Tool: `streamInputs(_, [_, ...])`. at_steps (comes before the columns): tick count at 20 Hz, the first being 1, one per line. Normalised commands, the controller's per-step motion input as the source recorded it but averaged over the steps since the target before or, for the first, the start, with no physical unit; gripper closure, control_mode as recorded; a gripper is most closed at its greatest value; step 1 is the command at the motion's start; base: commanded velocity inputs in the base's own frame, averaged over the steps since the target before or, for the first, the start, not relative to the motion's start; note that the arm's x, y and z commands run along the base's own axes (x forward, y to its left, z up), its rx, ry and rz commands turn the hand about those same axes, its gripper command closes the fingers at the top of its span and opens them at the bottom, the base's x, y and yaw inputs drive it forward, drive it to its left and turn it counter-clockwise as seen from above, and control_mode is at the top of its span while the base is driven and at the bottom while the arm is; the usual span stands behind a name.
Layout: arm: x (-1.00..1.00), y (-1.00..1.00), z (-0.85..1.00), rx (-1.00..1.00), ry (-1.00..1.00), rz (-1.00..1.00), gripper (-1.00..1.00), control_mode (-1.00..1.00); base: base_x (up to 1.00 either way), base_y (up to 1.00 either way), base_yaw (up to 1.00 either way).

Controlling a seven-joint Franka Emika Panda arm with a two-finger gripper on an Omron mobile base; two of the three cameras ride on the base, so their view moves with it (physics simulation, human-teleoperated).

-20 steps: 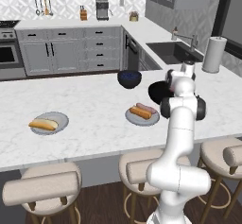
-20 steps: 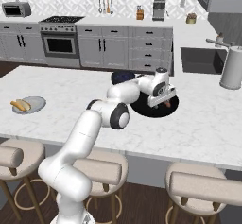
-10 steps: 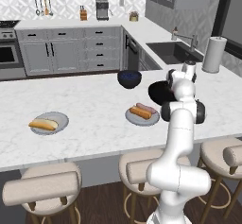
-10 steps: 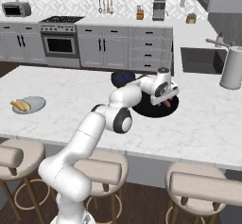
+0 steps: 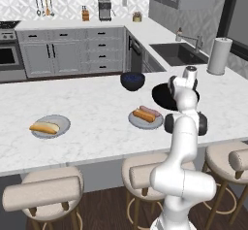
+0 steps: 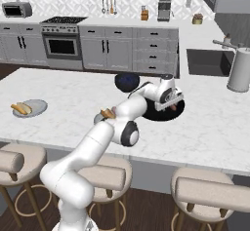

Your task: Place one bun and one sausage from the bowl on each plate.

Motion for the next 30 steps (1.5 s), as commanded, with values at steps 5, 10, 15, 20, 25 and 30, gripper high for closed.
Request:
streamInputs(5, [0.19,-0.20,0.09,0.19,0.21,-0.02,-1.00,-1.00,0.00,0.00,0.00])
streamInputs(10, [0.21,-0.08,-0.03,0.13,0.17,-0.05,-1.00,-1.00,0.00,0.00,0.00])
streamInputs(15, [-0.04,-0.02,-0.35,0.11,0.39,-0.01,-1.00,-1.00,0.00,0.00,0.00])
streamInputs(20, [-0.04,0.00,-0.25,0.06,0.32,0.00,1.00,-1.00,0.00,0.00,0.00])
streamInputs(25, [0.00,0.00,-0.15,0.02,0.15,0.00,1.00,-1.00,0.00,0.00,0.00])
streamInputs(30, [0.00,0.00,-0.10,0.03,0.07,-0.01,1.00,-1.00,0.00,0.00,0.00])
